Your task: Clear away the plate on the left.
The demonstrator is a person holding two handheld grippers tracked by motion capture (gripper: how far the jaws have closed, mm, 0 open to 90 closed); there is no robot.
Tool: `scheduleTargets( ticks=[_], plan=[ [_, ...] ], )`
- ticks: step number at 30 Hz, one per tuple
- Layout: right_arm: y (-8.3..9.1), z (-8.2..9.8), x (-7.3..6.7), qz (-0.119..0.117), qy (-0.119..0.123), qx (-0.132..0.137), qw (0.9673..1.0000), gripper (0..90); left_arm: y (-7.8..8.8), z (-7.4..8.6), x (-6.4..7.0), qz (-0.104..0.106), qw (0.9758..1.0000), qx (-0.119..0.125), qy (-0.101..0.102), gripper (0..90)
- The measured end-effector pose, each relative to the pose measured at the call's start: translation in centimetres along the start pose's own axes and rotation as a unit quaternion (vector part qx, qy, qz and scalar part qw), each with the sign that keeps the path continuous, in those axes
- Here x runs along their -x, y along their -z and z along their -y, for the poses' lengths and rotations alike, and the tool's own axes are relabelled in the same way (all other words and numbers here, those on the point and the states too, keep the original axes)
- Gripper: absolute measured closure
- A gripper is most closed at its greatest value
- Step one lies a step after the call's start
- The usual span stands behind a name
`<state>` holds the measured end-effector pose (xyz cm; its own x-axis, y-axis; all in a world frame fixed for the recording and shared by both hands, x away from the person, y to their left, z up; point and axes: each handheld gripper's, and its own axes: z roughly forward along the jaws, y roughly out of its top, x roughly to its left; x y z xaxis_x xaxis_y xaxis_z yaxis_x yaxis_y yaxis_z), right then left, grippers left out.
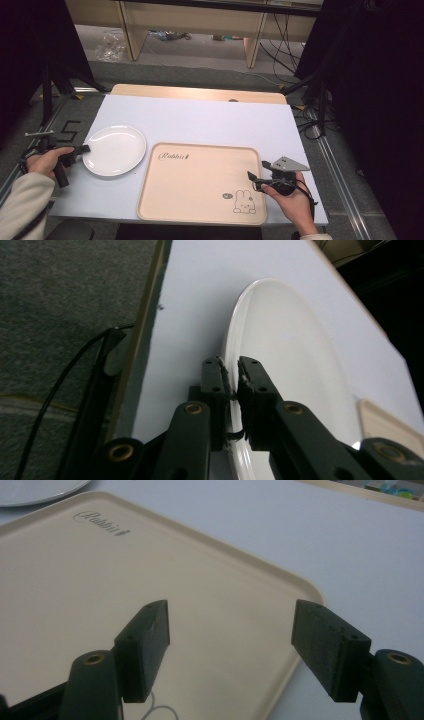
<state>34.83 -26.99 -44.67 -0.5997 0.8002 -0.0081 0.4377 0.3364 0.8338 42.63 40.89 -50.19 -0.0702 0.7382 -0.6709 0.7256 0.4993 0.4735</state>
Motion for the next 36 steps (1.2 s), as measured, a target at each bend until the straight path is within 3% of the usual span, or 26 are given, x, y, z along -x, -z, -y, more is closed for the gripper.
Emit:
scheduleTargets(
  ticks=[1, 6, 9, 18, 22, 28, 30, 32, 34, 36],
  plan=[
    [0.0, 0.0, 0.0, 0.000, 0.000, 0.000, 1.0000, 32.2, 0.1, -0.1, 0.1, 0.011, 0.9999, 0.009, 0.001, 81.7],
    [-0.1, 0.0, 0.0, -0.003, -0.002, 0.007, 1.0000, 32.3, 1.0, -0.5, 0.9, 0.027, 0.9993, 0.021, -0.011, 85.0],
    [-0.1, 0.0, 0.0, -0.003, -0.002, 0.006, 1.0000, 32.3, 1.2, -0.6, 1.3, 0.040, 0.9987, 0.029, -0.008, 86.6],
    [-0.1, 0.0, 0.0, -0.002, -0.001, 0.006, 1.0000, 32.4, 1.3, -0.5, 1.4, 0.042, 0.9985, 0.034, -0.011, 86.9],
    [-0.1, 0.0, 0.0, -0.002, -0.001, 0.006, 1.0000, 32.3, 1.3, -0.5, 1.4, 0.057, 0.9975, 0.041, 0.004, 86.9],
    [-0.1, 0.0, 0.0, -0.002, -0.001, 0.007, 1.0000, 32.4, 1.3, -0.5, 1.3, 0.060, 0.9973, 0.043, 0.002, 86.9],
    [-0.1, 0.0, 0.0, -0.001, -0.001, 0.006, 1.0000, 32.4, 1.1, -0.4, 1.1, 0.069, 0.9964, 0.049, 0.010, 86.9],
    [-0.1, 0.0, 0.0, -0.002, -0.001, 0.006, 1.0000, 32.4, 1.1, -0.3, 0.8, 0.064, 0.9969, 0.043, 0.018, 86.9],
    [-0.1, 0.0, 0.0, -0.002, -0.001, 0.007, 1.0000, 32.4, 1.0, -0.2, 0.7, 0.082, 0.9948, 0.052, 0.033, 86.9],
    [-0.1, 0.0, 0.0, -0.002, -0.001, 0.007, 1.0000, 32.4, 1.0, -0.3, 0.7, 0.073, 0.9955, 0.049, 0.037, 86.9]
  ],
)
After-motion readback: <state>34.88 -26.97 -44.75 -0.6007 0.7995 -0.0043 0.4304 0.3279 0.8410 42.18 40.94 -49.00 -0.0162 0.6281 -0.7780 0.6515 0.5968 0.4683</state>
